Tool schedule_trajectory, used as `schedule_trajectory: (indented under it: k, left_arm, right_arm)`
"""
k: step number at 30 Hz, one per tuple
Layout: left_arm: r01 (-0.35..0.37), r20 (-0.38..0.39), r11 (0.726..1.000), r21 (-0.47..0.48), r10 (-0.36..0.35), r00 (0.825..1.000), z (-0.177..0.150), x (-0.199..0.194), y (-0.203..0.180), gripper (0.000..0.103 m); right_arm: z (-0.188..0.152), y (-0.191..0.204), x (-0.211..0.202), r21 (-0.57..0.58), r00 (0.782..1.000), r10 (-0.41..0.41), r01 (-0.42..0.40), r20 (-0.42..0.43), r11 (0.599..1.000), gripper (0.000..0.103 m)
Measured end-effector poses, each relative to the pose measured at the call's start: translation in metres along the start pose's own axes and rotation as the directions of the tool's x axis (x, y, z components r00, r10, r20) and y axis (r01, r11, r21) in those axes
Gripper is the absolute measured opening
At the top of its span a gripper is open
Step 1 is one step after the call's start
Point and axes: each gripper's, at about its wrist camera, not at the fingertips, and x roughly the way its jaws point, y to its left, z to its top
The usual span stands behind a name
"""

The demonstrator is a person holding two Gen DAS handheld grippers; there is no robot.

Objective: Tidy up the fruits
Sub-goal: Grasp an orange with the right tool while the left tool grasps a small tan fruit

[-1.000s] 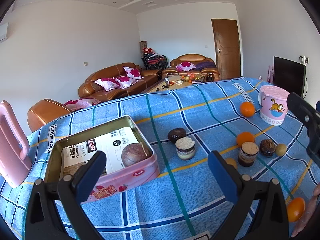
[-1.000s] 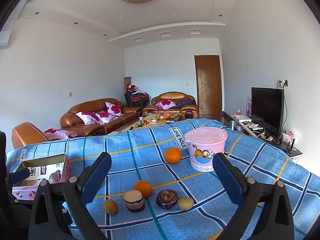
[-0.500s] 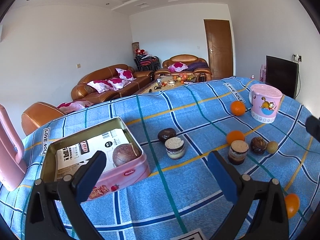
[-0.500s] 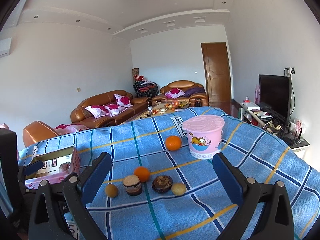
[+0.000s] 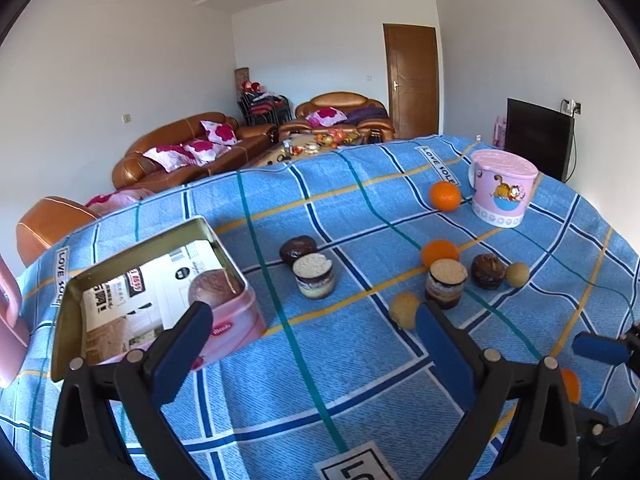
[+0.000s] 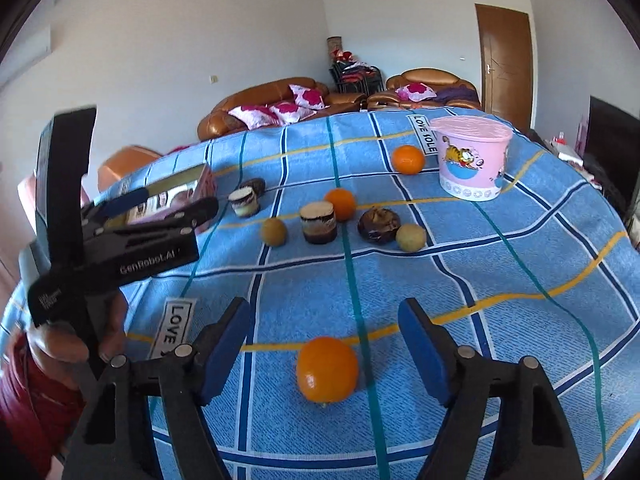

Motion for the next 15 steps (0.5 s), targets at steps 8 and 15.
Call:
schedule_trajectory:
  k: [8, 15]
  left_arm:
    - [0.102, -0.035, 0.994, 0.046, -0.100, 0.994, -0.005, 0.001, -0.015, 0.093]
    - [0.155, -0.088, 0.982, 0.109, -0.146, 0.985, 0.000, 0.013, -0.037, 0.081]
  right_arm:
    - [-0.014, -0.007, 0.018, -0.008, 0.992, -0.021, 0.020, -0.123, 1.000, 0.036]
    - [-0.008, -0.029, 0.011, 0.075, 0.999, -0.015, 0.019, -0.051, 0.997, 0.035]
